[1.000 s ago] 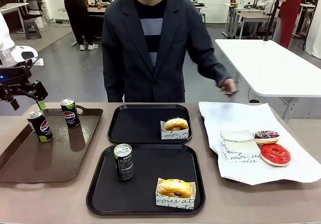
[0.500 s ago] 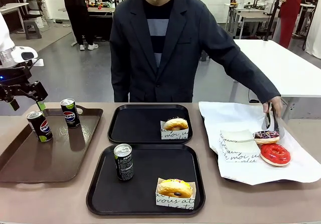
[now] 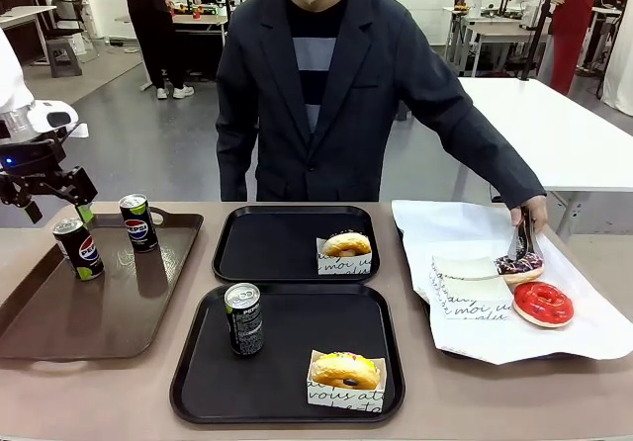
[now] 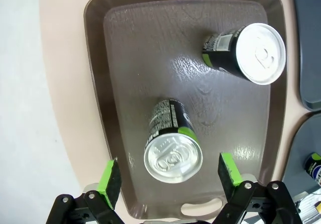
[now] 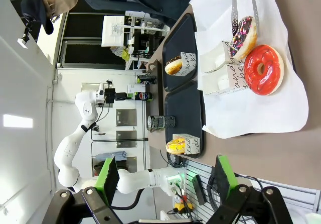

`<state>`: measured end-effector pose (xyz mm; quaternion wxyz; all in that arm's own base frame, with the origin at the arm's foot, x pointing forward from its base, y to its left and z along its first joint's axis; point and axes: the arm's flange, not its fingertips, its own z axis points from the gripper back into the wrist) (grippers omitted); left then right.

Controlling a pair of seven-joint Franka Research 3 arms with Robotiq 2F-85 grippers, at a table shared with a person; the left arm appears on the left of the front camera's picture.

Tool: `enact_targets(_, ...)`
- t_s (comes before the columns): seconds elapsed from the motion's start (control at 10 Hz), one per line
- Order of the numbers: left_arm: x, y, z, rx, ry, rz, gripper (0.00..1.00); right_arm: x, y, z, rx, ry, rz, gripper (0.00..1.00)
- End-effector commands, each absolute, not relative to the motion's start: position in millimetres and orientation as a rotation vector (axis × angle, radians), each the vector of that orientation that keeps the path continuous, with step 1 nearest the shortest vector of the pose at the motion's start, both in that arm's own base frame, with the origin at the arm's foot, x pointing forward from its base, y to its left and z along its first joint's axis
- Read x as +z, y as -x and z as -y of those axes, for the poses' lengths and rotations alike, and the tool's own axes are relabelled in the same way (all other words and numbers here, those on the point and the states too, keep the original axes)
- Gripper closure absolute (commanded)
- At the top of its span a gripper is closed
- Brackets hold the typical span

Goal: Set up donuts and drinks on trays.
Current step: Pick up one Pepsi coke from the Handle tray and place it on the Flat Tray without a Pepsi coke.

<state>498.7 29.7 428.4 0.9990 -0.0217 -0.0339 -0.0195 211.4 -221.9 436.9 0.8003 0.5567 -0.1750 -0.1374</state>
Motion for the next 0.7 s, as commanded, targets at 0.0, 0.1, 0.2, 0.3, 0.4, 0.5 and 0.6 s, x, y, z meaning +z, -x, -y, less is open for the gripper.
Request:
enact_targets(0.0,416.2,-505.2,-32.0,-0.021,0.033,0.071,0.00,436.4,-211.9,222.3,-0.282,-1.207,0.386,0.00)
enact_targets(0.1,411.6,-505.7,-32.1,-0.019,0.031,0.077,0.00,436.4,-211.9,222.3,-0.282,-1.207,0.386,0.00)
enact_targets(0.2,406.7,-506.3,-32.8,-0.015,0.035,0.075,0.00,436.4,-211.9,222.3,-0.282,-1.207,0.386,0.00)
enact_targets(0.3,401.2,-505.6,-32.9,-0.012,0.039,0.063,0.00,436.4,-211.9,222.3,-0.282,-1.207,0.386,0.00)
enact_targets(0.4,397.1,-504.8,-31.8,-0.017,0.036,0.056,0.00,436.4,-211.9,222.3,-0.282,-1.207,0.386,0.00)
enact_targets(0.5,393.5,-503.6,-31.1,-0.019,0.033,0.052,0.00,436.4,-211.9,222.3,-0.282,-1.207,0.386,0.00)
enact_targets(0.6,389.1,-501.7,-30.5,-0.010,0.032,0.052,0.00,436.4,-211.9,222.3,-0.282,-1.207,0.386,0.00)
